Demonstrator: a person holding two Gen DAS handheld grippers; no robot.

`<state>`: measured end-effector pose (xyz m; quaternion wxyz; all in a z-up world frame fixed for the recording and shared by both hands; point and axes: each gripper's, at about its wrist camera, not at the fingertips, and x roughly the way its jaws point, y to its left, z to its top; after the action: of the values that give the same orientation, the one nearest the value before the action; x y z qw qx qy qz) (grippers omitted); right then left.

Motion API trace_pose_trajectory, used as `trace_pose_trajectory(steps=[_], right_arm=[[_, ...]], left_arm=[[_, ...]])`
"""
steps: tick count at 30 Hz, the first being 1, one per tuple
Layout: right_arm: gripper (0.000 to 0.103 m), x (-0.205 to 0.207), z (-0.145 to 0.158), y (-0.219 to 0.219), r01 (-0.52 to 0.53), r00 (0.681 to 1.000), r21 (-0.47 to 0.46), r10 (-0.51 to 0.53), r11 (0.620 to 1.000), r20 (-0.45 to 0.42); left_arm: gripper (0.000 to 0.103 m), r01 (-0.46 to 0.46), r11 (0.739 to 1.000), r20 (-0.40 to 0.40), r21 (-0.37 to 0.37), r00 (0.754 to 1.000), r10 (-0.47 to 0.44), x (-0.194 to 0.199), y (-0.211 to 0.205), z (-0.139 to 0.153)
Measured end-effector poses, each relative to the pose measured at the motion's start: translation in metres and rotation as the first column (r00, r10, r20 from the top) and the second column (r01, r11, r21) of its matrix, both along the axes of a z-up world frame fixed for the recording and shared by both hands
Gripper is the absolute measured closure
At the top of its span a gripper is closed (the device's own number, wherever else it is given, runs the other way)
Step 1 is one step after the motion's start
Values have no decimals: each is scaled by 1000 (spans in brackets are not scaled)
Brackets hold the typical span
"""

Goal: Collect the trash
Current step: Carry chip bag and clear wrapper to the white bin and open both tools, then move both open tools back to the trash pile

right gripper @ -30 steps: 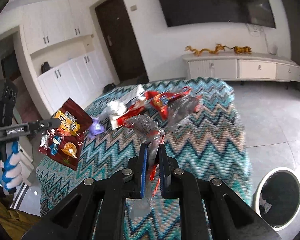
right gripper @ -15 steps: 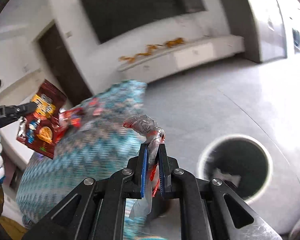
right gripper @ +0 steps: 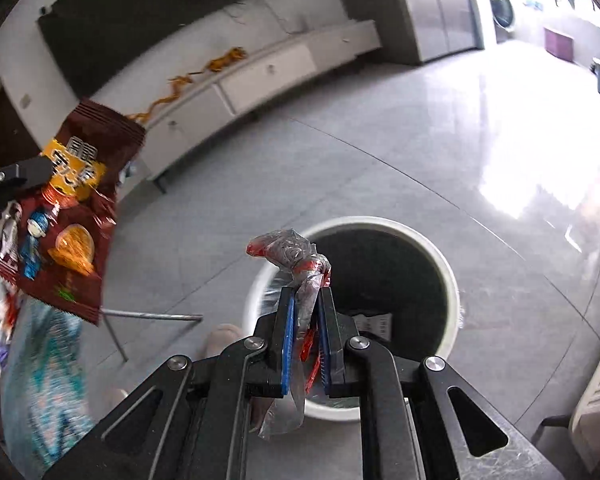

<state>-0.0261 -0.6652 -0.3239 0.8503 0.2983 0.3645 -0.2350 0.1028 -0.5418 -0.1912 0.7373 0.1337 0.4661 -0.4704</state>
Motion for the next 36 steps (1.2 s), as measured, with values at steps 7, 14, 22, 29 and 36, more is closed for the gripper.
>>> trace_pose_trajectory(steps=[7,14,22,29,36], right_arm=[[71,-1,-28,-16,49,996,20,-48,999,-76],[65,-2,-30,-9,47,996,26,-45,999,-78],[64,-7,17,9,24,1000,-27,-25,999,-16],[57,-13,107,46,-8,994,-141,24,990,111],[56,-11,198,104,-72,966,-267,134,961,223]], left_arm=[[84,61,996,-49,61,997,-58,3,-36,-43],[55,13,1000,-66,21,998,-11,9,-15,-38],[55,-98,983,101,-155,988,115,5,51,38],[55,-119,968,225,-221,960,169,-4,117,100],[55,-175,952,281,-251,928,245,-3,196,137]])
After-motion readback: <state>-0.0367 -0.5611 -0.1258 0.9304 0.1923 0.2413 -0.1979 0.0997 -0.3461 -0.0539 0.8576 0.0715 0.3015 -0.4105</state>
